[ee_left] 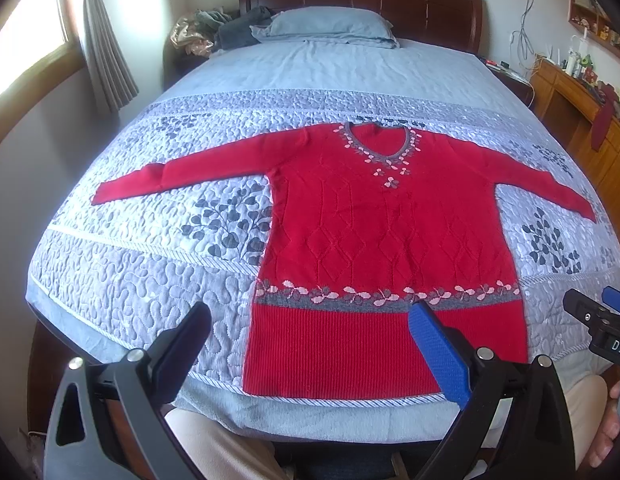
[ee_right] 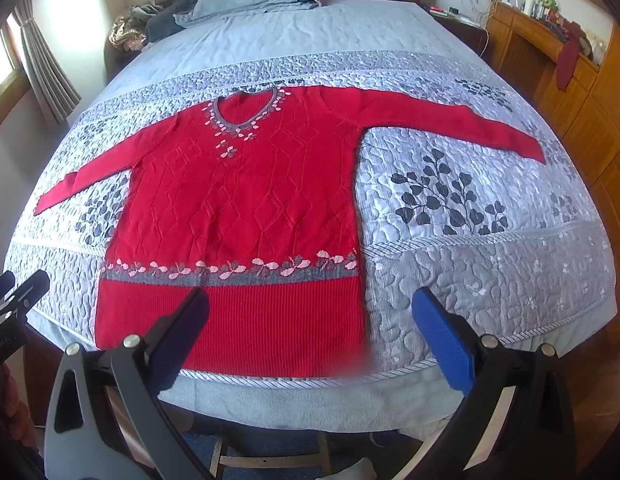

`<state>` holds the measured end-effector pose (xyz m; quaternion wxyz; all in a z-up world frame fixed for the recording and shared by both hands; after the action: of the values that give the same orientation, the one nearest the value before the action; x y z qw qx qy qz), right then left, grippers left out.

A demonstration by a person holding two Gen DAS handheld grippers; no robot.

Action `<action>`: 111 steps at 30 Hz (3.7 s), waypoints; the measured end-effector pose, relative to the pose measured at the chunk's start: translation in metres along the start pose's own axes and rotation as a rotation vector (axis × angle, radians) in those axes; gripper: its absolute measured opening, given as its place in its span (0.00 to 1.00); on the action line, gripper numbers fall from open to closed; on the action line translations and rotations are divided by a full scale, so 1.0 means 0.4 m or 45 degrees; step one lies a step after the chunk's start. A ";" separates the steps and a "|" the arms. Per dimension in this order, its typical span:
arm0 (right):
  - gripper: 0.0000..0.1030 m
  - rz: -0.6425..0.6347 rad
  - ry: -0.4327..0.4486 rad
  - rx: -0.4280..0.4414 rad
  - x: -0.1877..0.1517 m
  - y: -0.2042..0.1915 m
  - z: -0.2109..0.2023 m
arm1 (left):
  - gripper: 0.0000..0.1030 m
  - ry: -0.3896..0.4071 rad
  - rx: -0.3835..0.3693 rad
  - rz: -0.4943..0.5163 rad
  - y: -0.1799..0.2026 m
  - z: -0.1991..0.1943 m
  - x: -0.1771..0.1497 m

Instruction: Fold small clothes

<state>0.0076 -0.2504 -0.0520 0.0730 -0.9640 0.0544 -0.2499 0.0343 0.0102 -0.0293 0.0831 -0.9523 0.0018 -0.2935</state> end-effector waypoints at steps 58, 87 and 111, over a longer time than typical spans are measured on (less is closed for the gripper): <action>0.98 0.378 -0.068 -0.100 0.400 0.878 0.195 | 0.96 -0.007 -0.145 0.173 0.638 0.290 0.410; 0.09 0.572 -0.038 0.117 0.547 1.153 0.315 | 0.96 -0.126 -0.118 0.155 0.843 0.536 0.513; 0.40 0.104 -0.166 0.327 0.536 0.458 0.534 | 0.96 -0.280 -0.214 0.035 0.603 0.640 0.485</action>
<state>0.2861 -0.4368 -0.1656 0.2094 -0.9579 0.0563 -0.1883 0.3490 -0.1975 -0.1677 0.0067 -0.9823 0.0303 -0.1849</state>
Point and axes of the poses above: each gripper's, at about its wrist camera, not at the fingertips, and z roughly the way its jaws point, y to its right, x to its top, the point moved 5 cm from there along z, roughly the way its jaws point, and after that the axes turned 8 degrees about x, right-handed, at the moved point
